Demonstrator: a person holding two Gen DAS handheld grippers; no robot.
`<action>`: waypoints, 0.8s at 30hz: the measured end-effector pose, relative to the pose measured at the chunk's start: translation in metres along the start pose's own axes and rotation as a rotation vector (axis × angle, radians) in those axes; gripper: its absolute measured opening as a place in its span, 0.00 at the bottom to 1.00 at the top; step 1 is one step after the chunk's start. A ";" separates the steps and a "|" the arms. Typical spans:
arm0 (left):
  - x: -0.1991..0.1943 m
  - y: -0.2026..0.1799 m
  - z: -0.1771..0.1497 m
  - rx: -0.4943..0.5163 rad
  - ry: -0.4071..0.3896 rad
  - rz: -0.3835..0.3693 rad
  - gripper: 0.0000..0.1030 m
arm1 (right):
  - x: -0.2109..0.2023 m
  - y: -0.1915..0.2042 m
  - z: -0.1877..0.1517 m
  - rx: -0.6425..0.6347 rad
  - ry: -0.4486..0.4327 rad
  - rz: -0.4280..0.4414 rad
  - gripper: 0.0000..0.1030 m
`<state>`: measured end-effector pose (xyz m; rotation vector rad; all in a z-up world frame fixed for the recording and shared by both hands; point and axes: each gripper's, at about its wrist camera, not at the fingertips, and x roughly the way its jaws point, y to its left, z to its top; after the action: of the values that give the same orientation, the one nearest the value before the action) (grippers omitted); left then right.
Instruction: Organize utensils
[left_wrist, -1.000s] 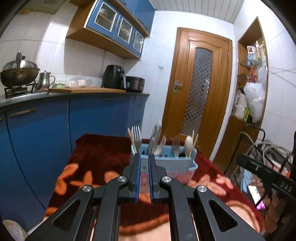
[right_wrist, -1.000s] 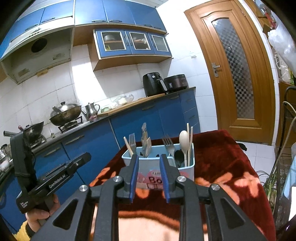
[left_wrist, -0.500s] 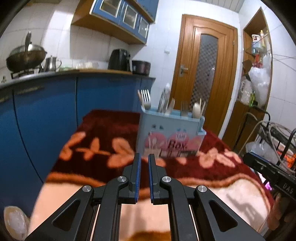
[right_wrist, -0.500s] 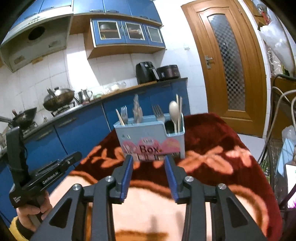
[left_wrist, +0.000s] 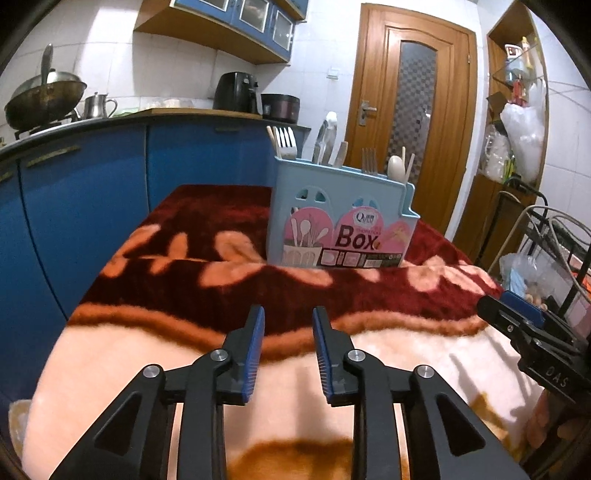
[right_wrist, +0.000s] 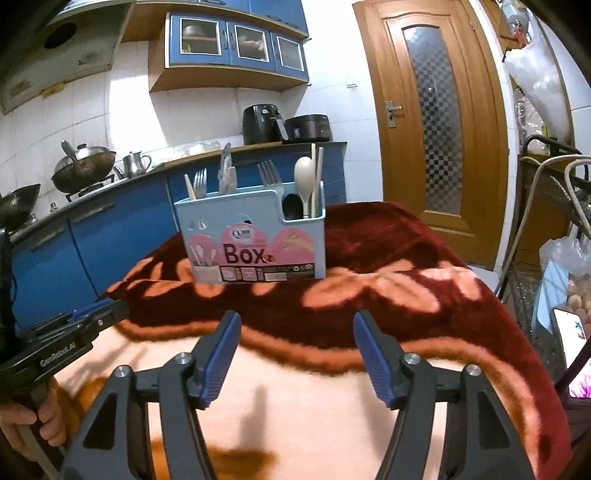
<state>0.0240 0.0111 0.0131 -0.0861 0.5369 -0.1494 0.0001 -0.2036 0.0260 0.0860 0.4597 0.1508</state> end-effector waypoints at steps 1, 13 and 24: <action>0.001 0.000 0.000 0.000 0.002 0.003 0.32 | 0.001 0.000 -0.001 0.000 -0.002 -0.004 0.67; 0.003 0.004 -0.003 -0.039 0.008 0.015 0.39 | 0.004 -0.007 -0.004 0.031 -0.002 -0.021 0.69; 0.001 -0.002 -0.004 -0.015 -0.006 0.051 0.39 | 0.003 -0.003 -0.006 0.011 -0.018 -0.035 0.69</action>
<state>0.0227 0.0087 0.0092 -0.0878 0.5334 -0.0957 0.0004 -0.2061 0.0195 0.0904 0.4438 0.1125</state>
